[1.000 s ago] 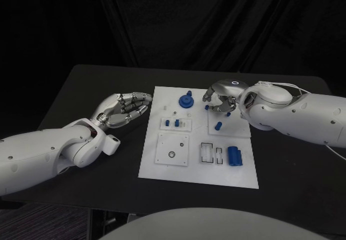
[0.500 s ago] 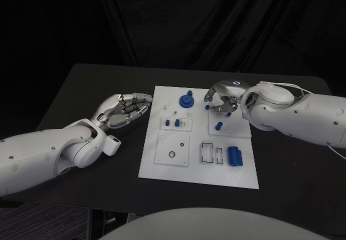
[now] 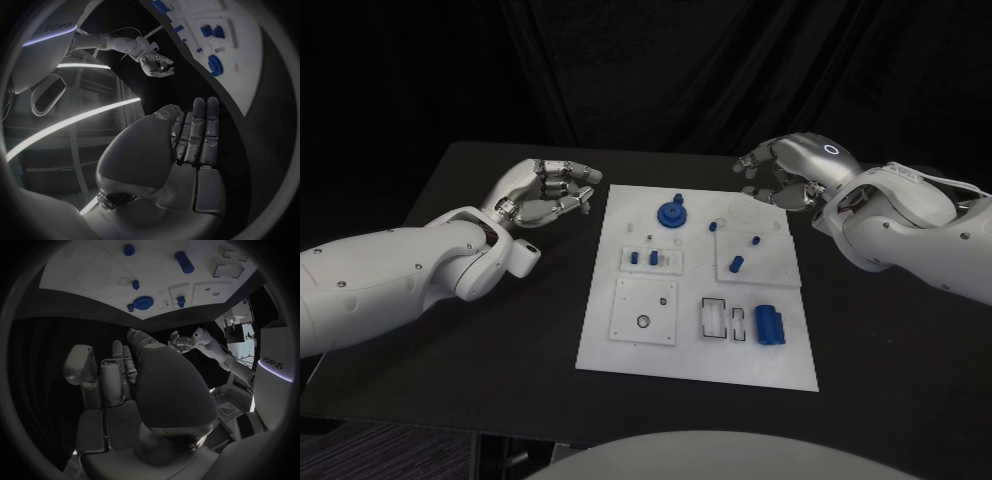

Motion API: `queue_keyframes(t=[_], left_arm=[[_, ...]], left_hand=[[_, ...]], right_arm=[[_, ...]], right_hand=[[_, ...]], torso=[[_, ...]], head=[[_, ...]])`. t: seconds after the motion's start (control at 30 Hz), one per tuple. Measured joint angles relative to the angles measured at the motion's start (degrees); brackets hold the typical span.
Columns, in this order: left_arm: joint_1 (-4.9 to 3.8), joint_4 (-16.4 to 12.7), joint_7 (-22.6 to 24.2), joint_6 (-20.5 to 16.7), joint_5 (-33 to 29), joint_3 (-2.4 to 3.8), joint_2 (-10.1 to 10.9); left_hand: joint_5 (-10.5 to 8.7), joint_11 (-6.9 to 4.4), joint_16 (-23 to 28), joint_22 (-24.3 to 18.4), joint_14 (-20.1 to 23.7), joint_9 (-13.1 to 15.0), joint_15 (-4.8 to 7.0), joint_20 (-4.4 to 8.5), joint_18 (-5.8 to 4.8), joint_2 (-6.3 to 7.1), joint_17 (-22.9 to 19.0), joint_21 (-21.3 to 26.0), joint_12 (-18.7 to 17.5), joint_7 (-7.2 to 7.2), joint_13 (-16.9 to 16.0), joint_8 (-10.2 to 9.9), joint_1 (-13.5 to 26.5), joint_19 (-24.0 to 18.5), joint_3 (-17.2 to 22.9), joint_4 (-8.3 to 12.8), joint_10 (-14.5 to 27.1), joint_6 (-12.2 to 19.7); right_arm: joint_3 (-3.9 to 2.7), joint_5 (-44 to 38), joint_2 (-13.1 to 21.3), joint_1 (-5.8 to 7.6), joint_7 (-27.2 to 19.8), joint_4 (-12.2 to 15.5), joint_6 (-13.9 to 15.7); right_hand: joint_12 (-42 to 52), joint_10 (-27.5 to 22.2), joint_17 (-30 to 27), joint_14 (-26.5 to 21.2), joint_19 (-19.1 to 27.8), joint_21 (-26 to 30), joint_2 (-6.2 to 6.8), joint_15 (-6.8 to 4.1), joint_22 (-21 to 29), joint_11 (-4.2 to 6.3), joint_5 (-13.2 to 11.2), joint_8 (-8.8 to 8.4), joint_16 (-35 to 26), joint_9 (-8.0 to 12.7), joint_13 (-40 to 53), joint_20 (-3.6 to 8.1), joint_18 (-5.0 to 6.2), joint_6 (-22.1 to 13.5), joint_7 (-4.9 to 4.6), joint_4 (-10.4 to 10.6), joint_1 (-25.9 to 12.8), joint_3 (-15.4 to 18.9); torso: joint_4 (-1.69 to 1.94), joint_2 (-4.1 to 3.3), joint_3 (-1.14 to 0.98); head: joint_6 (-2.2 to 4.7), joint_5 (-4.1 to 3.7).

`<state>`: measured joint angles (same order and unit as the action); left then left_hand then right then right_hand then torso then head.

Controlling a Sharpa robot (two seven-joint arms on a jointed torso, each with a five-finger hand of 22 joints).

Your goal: Assemble the parts on the task board

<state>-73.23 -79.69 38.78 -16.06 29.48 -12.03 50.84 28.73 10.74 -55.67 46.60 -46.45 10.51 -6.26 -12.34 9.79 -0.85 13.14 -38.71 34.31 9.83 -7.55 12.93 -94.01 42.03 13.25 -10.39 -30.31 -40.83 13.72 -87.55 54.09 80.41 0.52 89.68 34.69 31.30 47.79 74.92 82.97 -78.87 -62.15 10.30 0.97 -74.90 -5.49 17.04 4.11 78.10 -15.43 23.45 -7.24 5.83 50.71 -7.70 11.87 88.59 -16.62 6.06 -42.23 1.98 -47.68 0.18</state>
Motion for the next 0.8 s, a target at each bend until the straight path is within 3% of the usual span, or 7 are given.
queue_keyframes(t=[0.07, 0.13, 0.2, 0.33, 0.47, 0.63, 0.8], left_arm=[[-1.59, 2.63, 0.02, -0.3, 3.31, -0.07, -1.98], [-2.84, 4.44, 0.01, -0.43, 6.57, -0.07, -3.51], [-4.08, 6.63, -0.4, -0.44, 10.87, -0.09, -5.55], [-5.66, 9.5, -2.77, -0.32, 19.47, -0.04, -8.98], [-6.26, 11.16, -6.69, 0.0, 28.64, -0.04, -11.58], [-6.5, 11.58, -12.07, 0.85, 40.41, -0.12, -14.34], [-6.61, 11.46, -16.8, 2.12, 51.61, -0.1, -17.05]], left_hand=[[-2.32, -1.67, -4.86, -11.0, -4.43, -0.84, 1.47, 2.09, -0.01, 1.35, 1.47, 9.32, -1.54, -0.42, 2.29, -0.32, 0.26, 11.63, 3.49, -1.5, -4.0, -2.23], [-7.4, -2.29, -8.46, -12.91, -9.9, -1.39, 2.9, 3.39, -0.02, 2.61, 2.51, 9.24, -2.4, -1.14, 3.29, -1.15, 1.66, 20.0, 2.95, -2.61, -6.44, -2.88], [-11.08, -2.95, -10.66, -14.01, -13.21, -1.96, 3.86, 4.38, -0.02, 3.03, 3.23, 9.43, -3.72, -1.67, 3.87, -2.02, 2.51, 23.62, 2.33, -3.23, -7.25, -3.19], [-14.31, -3.75, -13.81, -17.48, -17.07, -2.81, 5.02, 5.52, -0.02, 2.92, 5.17, 12.56, -5.95, -1.7, 3.91, -3.53, 2.67, 29.48, 1.8, -3.92, -8.41, -4.16], [-20.41, -4.39, -20.55, -17.03, -24.03, -3.24, 6.3, 6.66, -0.02, 3.6, 18.48, 11.07, -6.87, -3.4, 3.86, -4.45, 5.37, 34.55, -0.36, -4.88, -8.42, -4.74], [-21.85, -5.72, -26.39, -12.48, -31.03, -3.56, 7.47, 7.73, -0.02, 3.82, 35.67, 6.05, -7.56, -5.71, 3.8, -5.36, 5.99, 37.66, -2.65, -3.75, -8.73, -5.57], [-21.73, -6.75, -27.96, -2.61, -33.52, -3.78, 8.39, 8.66, -0.02, 3.82, 41.71, -4.28, -9.51, -7.0, 3.8, -6.17, 5.99, 39.09, -3.4, -1.95, -9.76, -5.87]], right_arm=[[0.26, 0.76, 0.61, 0.03, -0.89, 0.49, 1.74], [0.34, 1.56, 0.97, 0.08, -1.7, 0.84, 2.95], [0.39, 2.82, 1.33, 0.19, -2.75, 1.2, 4.26], [0.5, 7.18, 1.67, 0.21, -5.17, 1.53, 6.35], [0.47, 14.23, 1.7, -0.21, -8.41, 1.69, 7.62], [0.51, 23.28, 2.31, -1.63, -12.94, 1.93, 8.46], [0.56, 30.52, 3.29, -2.68, -16.14, 2.46, 8.7]], right_hand=[[1.19, 1.37, 0.04, 0.46, -0.51, -1.04, -0.7, -0.46, 0.0, 0.6, 0.32, 0.5, 0.29, 0.0, 0.38, 0.51, 0.0, 0.98, -0.59, 0.3, 0.7, -0.31], [1.54, 1.56, 0.03, 0.51, -0.64, -1.28, -0.92, -0.52, 0.0, 0.79, 0.49, 0.51, 0.29, 0.07, 0.4, 0.64, 0.0, 1.21, -0.7, 0.4, 0.92, -0.4], [1.98, 1.76, 0.04, 0.72, -0.9, -1.7, -1.0, -0.72, 0.0, 0.99, 0.69, 0.73, 0.29, 0.09, 0.49, 0.9, 0.0, 1.81, -0.82, 0.62, 1.0, -0.62], [3.81, 3.64, 0.03, 1.03, -1.32, -2.38, -1.05, -1.03, 0.0, 1.46, 0.69, 1.45, 0.54, 0.14, 0.96, 1.31, 0.0, 3.44, -0.55, 0.79, 1.06, -0.79], [11.28, 7.73, 0.03, 1.02, -1.91, -2.42, -1.59, -2.26, 0.0, 3.07, 0.69, 4.34, 0.54, -1.14, 4.84, 2.17, 0.0, 9.07, 1.07, 2.07, 0.51, -0.28], [30.19, 11.83, 0.02, 1.06, -2.55, -3.25, -2.8, -3.84, 0.0, 5.2, 0.69, 11.07, 0.54, -5.6, 21.72, 4.05, 0.0, 10.64, 3.24, 3.23, -0.7, 2.01], [38.91, 15.38, 0.02, 1.02, -3.01, -3.77, -3.26, -4.51, -0.04, 5.81, 0.68, 16.24, 0.77, -9.08, 31.73, 4.52, 0.0, 8.18, 4.16, 4.0, -0.22, 2.79]], torso=[[-0.02, 0.07, 0.0], [-0.1, 0.15, -0.01], [-0.27, 0.34, -0.12], [-0.81, 0.96, -0.41], [-1.3, 1.62, -0.63], [-2.18, 2.57, -1.1], [-3.52, 3.82, -2.14]], head=[[0.62, -0.15], [0.99, -0.22], [1.22, -0.23], [1.35, 0.12], [1.36, 0.14], [0.83, 1.07], [-0.37, 2.11]])
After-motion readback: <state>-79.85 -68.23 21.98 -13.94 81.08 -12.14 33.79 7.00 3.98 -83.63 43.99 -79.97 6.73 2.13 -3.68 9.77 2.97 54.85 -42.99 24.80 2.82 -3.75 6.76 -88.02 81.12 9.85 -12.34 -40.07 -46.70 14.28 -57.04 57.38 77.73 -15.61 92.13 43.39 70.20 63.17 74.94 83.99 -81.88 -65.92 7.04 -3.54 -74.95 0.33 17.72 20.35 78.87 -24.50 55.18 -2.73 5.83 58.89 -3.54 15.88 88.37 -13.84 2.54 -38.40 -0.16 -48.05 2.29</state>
